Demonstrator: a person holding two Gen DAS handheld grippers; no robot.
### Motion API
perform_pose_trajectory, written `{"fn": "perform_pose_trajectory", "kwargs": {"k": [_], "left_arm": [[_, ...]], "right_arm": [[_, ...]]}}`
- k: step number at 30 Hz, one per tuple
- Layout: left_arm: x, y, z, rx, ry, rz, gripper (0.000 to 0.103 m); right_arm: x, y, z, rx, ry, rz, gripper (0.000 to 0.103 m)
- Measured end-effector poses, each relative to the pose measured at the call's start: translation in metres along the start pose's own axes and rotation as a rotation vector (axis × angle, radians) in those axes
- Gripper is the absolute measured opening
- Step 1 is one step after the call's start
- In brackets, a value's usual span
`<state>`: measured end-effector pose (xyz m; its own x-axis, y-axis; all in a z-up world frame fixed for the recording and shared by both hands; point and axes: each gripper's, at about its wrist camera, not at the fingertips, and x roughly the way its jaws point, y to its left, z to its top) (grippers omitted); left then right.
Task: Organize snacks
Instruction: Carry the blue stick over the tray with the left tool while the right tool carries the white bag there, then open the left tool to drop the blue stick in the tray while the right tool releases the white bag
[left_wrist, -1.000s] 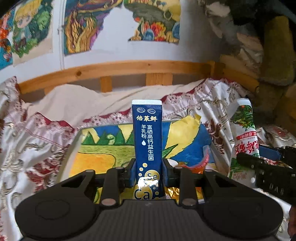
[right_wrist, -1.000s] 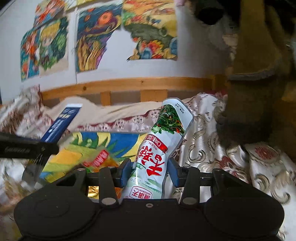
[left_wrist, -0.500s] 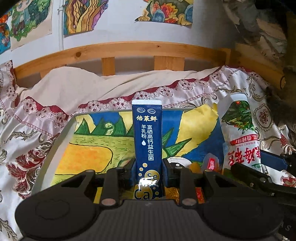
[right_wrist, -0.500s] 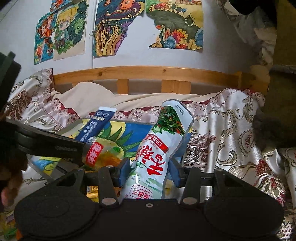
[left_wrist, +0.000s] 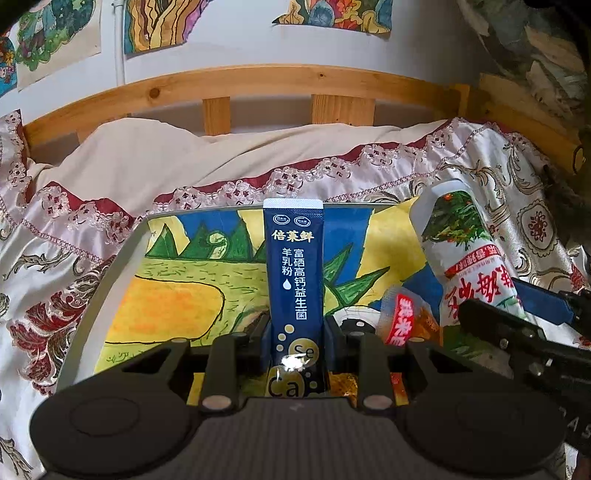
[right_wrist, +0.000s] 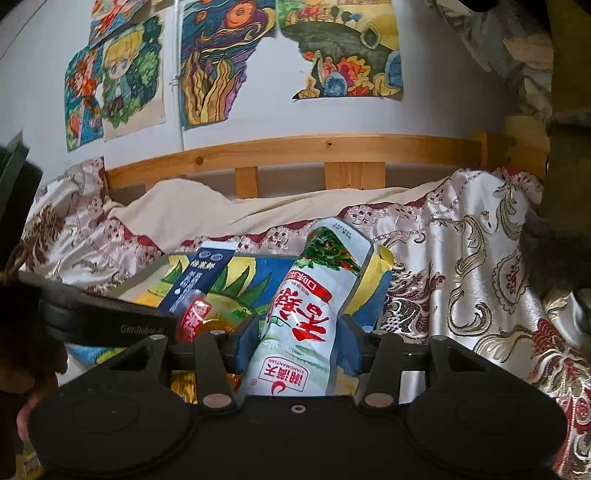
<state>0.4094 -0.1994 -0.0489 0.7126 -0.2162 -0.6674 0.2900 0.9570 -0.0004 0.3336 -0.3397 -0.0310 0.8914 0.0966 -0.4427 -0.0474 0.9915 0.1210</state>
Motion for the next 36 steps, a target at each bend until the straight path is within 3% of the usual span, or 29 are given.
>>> {"fn": "perform_pose_trajectory", "kwargs": {"k": [12, 19, 24, 29, 36], "left_arm": [[0.004, 0.003, -0.002, -0.055, 0.015, -0.005, 0.033], [0.001, 0.004, -0.003, -0.074, 0.015, 0.017, 0.036], [-0.009, 0.009, -0.005, -0.089, -0.007, 0.028, 0.057], [-0.027, 0.020, -0.006, -0.127, -0.043, 0.031, 0.074], [-0.070, 0.035, -0.007, -0.175, -0.137, 0.055, 0.097]], "right_arm": [[0.002, -0.009, -0.002, 0.052, 0.000, -0.004, 0.054], [0.004, -0.014, -0.003, 0.069, -0.009, -0.016, 0.063], [0.002, -0.015, -0.002, 0.076, -0.017, -0.021, 0.064], [-0.003, -0.012, 0.000, 0.081, -0.032, -0.011, 0.082], [-0.022, -0.002, 0.006, 0.070, -0.057, 0.002, 0.089]]}}
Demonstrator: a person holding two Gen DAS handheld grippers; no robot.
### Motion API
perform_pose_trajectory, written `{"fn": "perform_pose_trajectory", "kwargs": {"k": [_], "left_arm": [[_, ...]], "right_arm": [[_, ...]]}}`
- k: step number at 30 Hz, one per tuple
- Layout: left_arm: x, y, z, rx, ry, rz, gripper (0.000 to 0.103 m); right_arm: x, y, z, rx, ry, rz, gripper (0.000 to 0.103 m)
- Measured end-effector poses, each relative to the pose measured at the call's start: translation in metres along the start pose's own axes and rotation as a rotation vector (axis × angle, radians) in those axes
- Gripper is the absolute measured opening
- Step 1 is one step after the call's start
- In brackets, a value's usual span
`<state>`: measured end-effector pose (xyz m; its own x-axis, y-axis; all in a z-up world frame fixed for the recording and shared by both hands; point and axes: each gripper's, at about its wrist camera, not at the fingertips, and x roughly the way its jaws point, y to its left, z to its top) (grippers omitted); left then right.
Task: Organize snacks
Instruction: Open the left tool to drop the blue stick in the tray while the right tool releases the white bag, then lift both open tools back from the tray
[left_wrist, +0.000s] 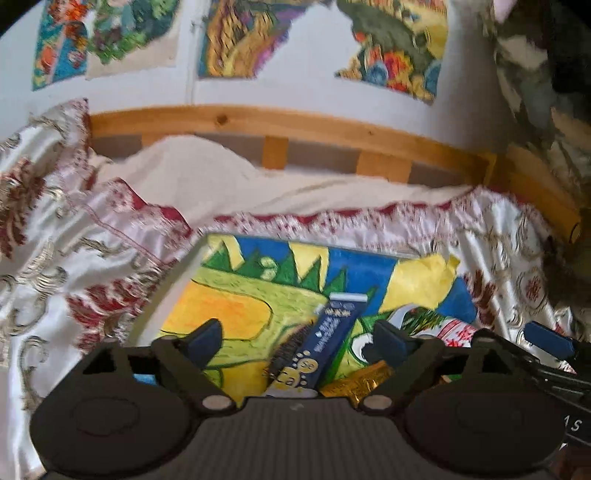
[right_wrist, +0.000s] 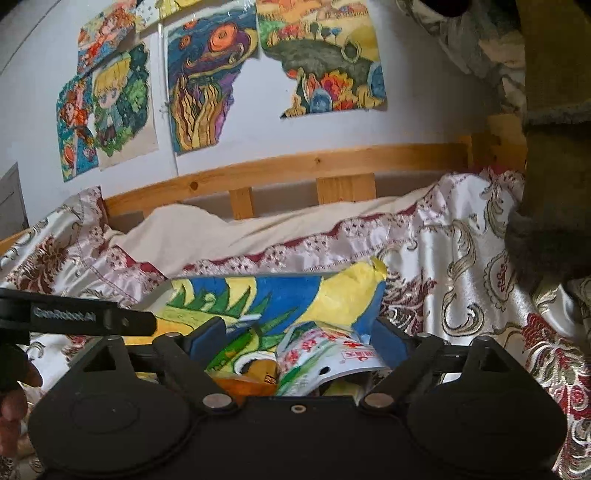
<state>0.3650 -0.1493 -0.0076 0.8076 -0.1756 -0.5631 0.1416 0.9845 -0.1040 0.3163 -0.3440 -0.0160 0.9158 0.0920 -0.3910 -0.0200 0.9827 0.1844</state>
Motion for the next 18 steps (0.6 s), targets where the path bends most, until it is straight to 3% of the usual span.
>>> {"fn": "perform_pose_trajectory", "kwargs": {"k": [11, 18], "left_arm": [[-0.087, 0.025, -0.003, -0.078, -0.116, 0.008, 0.102], [-0.147, 0.039, -0.029, -0.058, -0.124, 0.019, 0.102]], "right_arm": [[-0.078, 0.027, 0.017, -0.015, -0.108, 0.008, 0.100], [-0.137, 0.046, 0.018, -0.019, -0.163, 0.023, 0.101]]}}
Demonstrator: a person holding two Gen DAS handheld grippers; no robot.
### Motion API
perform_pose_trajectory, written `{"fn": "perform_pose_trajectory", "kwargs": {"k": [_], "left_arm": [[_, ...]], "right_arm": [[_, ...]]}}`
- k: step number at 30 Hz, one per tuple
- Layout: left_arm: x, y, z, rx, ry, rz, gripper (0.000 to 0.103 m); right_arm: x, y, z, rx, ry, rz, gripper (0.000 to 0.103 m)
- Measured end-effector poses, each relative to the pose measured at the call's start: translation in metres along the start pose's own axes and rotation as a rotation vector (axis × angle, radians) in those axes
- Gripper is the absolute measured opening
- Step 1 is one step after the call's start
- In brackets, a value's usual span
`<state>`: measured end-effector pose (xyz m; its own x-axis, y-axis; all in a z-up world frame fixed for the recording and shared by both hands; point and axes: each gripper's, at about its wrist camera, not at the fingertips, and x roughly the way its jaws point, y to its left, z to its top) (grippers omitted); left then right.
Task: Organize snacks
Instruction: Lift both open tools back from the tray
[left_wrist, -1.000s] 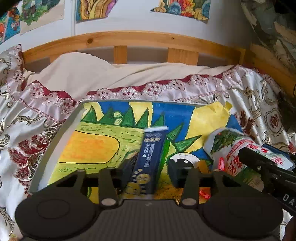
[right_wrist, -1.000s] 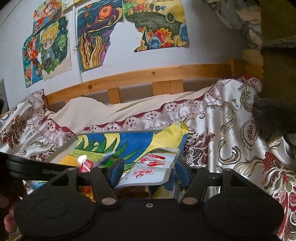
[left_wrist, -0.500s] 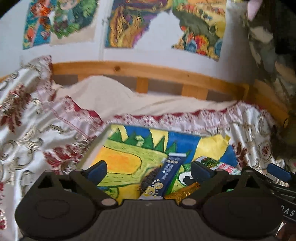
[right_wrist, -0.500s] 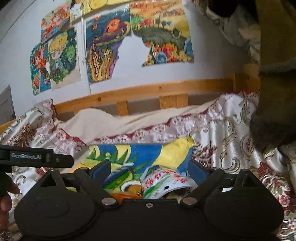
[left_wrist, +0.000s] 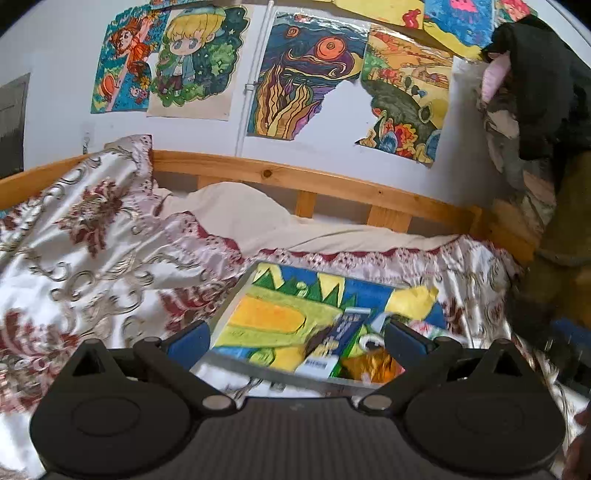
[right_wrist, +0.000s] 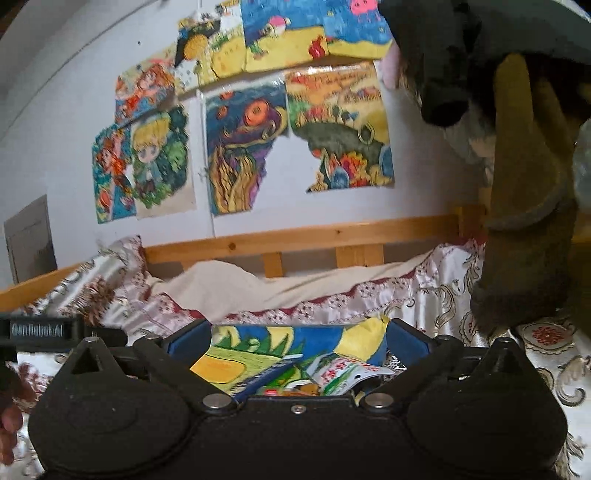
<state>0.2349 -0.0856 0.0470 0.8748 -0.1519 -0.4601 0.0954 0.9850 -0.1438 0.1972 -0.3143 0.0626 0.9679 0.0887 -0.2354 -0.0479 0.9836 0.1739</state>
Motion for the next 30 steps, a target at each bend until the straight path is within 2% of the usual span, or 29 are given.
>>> {"fn": "perform_pose_trajectory", "kwargs": {"k": [5, 10, 16, 21, 25, 28, 30], "left_arm": [[-0.038, 0.012, -0.012, 0.032, 0.026, -0.006, 0.102], [-0.076, 0.031, -0.030, 0.002, 0.036, -0.010, 0.102], [-0.117, 0.050, -0.051, 0.042, 0.044, -0.009, 0.102], [-0.150, 0.066, -0.067, 0.077, 0.069, -0.017, 0.102], [-0.171, 0.071, -0.070, 0.108, 0.096, -0.008, 0.102], [-0.192, 0.076, -0.068, 0.122, 0.084, -0.019, 0.102], [-0.201, 0.078, -0.066, 0.125, 0.105, -0.013, 0.102]], "right_arm": [[-0.043, 0.015, -0.001, 0.013, -0.034, 0.014, 0.102], [-0.085, 0.038, -0.019, 0.023, -0.016, 0.030, 0.102], [-0.131, 0.069, -0.042, 0.000, -0.001, 0.048, 0.102], [-0.157, 0.093, -0.062, -0.001, 0.036, 0.048, 0.102], [-0.173, 0.114, -0.066, 0.001, 0.078, 0.051, 0.102], [-0.188, 0.128, -0.066, -0.003, 0.111, 0.030, 0.102], [-0.198, 0.135, -0.062, 0.012, 0.137, 0.009, 0.102]]}}
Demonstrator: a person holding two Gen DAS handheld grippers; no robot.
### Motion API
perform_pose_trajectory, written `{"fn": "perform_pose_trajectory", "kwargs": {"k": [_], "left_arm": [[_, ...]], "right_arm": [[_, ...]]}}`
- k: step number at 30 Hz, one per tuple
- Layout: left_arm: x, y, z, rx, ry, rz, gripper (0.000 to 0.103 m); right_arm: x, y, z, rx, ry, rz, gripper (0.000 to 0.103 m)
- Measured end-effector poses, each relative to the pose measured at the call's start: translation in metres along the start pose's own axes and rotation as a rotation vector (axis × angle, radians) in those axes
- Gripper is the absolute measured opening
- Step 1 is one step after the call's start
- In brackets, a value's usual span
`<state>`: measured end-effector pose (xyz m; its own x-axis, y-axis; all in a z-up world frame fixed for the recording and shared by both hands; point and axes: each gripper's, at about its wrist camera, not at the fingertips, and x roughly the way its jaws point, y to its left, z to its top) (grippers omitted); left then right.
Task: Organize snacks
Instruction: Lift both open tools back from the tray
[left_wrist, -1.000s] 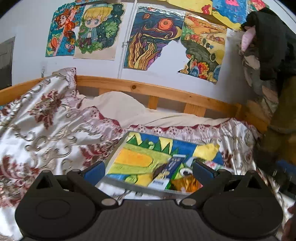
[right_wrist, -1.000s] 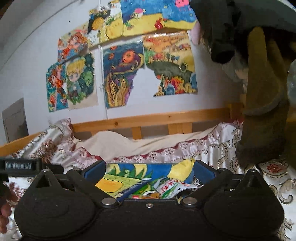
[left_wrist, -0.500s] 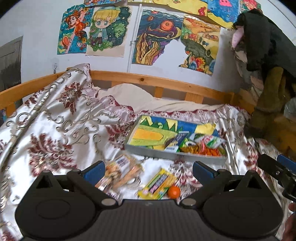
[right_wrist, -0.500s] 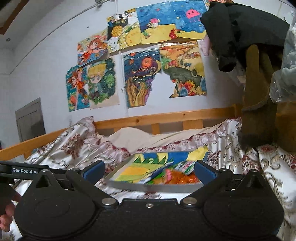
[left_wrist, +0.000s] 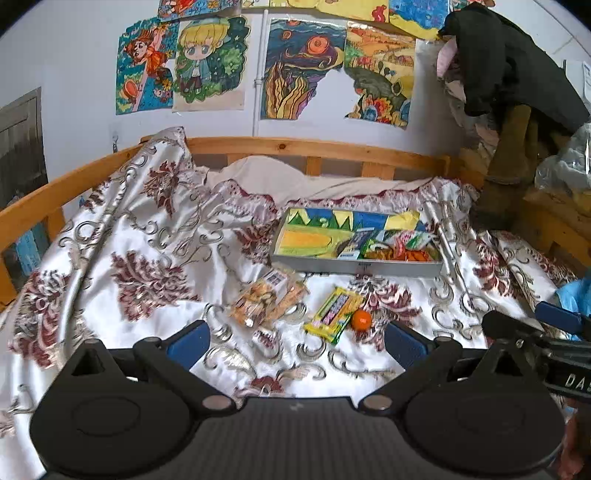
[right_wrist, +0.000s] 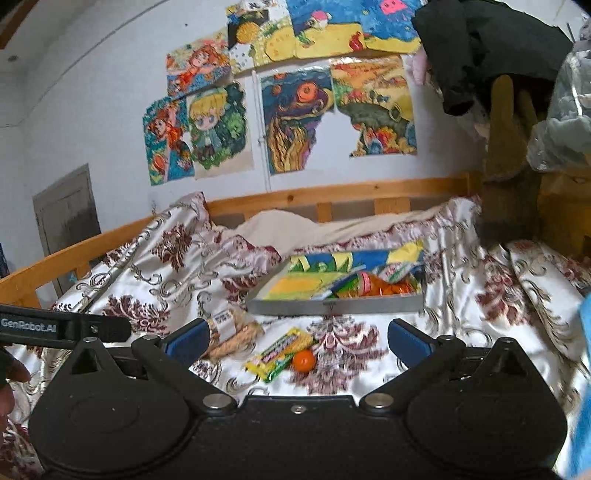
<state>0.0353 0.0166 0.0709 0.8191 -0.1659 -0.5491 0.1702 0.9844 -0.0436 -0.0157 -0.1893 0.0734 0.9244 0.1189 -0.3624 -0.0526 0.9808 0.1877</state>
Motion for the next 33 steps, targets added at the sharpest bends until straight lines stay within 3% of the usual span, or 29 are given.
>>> {"fn": "perform_pose_trajectory", "kwargs": {"k": [5, 10, 16, 22, 26, 33], "left_arm": [[-0.022, 0.004, 0.006, -0.027, 0.047, 0.027, 0.102], [-0.040, 0.011, 0.007, -0.088, 0.048, 0.024, 0.102], [-0.044, 0.012, 0.023, -0.081, 0.029, 0.063, 0.102], [-0.020, 0.003, 0.059, -0.103, -0.037, 0.126, 0.102], [0.009, -0.005, 0.077, -0.044, -0.046, 0.139, 0.102], [0.071, -0.010, 0.089, 0.027, -0.038, 0.123, 0.102]], "right_arm": [[-0.028, 0.011, 0.017, 0.053, 0.042, -0.024, 0.102], [-0.053, 0.025, 0.039, 0.037, 0.079, -0.048, 0.102], [-0.067, 0.036, 0.063, 0.054, 0.116, -0.042, 0.102], [-0.033, 0.043, 0.105, 0.079, 0.171, -0.107, 0.102], [0.004, 0.036, 0.135, 0.162, 0.203, -0.138, 0.102], [0.058, 0.031, 0.172, -0.025, 0.353, -0.056, 0.102]]}}
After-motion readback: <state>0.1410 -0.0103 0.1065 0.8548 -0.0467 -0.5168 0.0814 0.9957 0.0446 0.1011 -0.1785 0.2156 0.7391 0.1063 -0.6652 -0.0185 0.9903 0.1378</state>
